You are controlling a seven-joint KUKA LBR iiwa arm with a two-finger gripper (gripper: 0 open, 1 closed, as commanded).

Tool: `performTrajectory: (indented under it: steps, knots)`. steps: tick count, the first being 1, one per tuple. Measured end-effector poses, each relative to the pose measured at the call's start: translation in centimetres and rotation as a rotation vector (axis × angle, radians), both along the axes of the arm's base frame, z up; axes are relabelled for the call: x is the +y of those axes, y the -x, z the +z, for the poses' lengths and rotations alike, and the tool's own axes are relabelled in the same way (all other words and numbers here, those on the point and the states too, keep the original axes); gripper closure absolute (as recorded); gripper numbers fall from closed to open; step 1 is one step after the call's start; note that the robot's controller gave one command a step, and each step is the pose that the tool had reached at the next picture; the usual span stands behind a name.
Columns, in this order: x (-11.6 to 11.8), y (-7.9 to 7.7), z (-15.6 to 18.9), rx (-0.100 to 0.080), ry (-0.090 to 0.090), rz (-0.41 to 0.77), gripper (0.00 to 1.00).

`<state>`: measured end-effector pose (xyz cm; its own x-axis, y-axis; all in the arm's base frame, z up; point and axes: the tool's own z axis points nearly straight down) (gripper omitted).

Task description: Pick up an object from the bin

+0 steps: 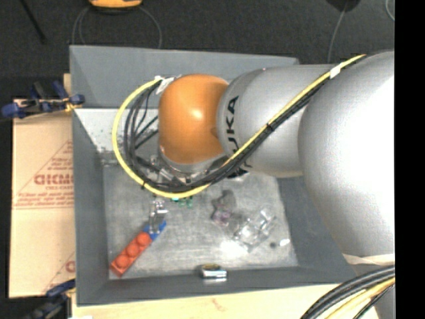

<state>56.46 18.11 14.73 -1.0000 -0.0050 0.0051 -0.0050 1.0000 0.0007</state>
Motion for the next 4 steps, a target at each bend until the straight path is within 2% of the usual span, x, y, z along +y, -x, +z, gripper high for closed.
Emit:
performTrajectory:
  steps: [1, 2, 3, 4]
  knots:
    - [-1.6, 3.4, -7.5, -0.018, -0.002, 0.169, 0.0]
    - [-1.4, 3.1, -7.0, -0.027, -0.006, 0.165, 1.0]
    - [-1.9, 3.6, -1.1, -0.013, -0.001, 0.178, 1.0]
    - [0.8, 4.4, 16.0, -0.018, -0.002, 0.169, 1.0]
